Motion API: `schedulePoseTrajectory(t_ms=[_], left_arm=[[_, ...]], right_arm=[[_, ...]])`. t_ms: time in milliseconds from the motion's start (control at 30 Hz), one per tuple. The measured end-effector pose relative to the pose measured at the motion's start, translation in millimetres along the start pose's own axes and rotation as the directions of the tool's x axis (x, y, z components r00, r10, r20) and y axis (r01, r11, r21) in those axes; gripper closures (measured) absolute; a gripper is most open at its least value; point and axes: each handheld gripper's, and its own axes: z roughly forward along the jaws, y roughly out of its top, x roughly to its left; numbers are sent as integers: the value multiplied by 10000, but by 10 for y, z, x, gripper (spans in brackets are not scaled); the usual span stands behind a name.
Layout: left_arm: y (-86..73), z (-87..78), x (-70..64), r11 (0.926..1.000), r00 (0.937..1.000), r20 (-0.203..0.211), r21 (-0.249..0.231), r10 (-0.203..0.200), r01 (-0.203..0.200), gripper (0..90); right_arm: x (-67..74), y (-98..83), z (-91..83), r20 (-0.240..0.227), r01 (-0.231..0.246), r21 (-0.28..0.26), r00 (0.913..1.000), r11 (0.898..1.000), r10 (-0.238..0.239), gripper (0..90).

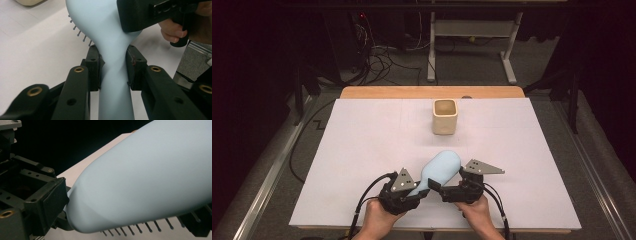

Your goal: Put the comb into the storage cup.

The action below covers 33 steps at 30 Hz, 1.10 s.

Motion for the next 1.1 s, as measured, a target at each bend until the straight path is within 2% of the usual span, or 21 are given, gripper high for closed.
schedulePoseTrajectory(t_ms=[400, 500, 600, 767, 1000, 1100], left_arm=[[-1, 10, -13, 9999, 10000, 19, -36, 95, -95, 690], [0, 19, -4, 10000, 10000, 55, 74, 52, -52, 691], [3, 7, 11, 10000, 9999, 105, -15, 24, -23, 693], [10, -14, 13, 9999, 9999, 122, -141, 76, -74, 694], [9, -6, 8, 9999, 9998, 178, -95, 76, -75, 695], [10, -9, 4, 9999, 9997, 247, -127, 49, -46, 696]], right_arm=[[-16, 8, 29, -238, -262, 120, 9994, 9996, 265, 77], [-22, 28, 24, -332, -338, 427, 9988, 9985, 352, 111], [-3, 49, 2, -411, -193, 419, 9989, 9989, 210, 155], [43, 84, -23, -570, -239, 512, 9980, 9984, 268, 223], [24, 117, -73, -971, -623, 526, 9930, 9967, 672, 321], [10, 138, -97, -1241, -856, 498, 9881, 9951, 913, 367]])
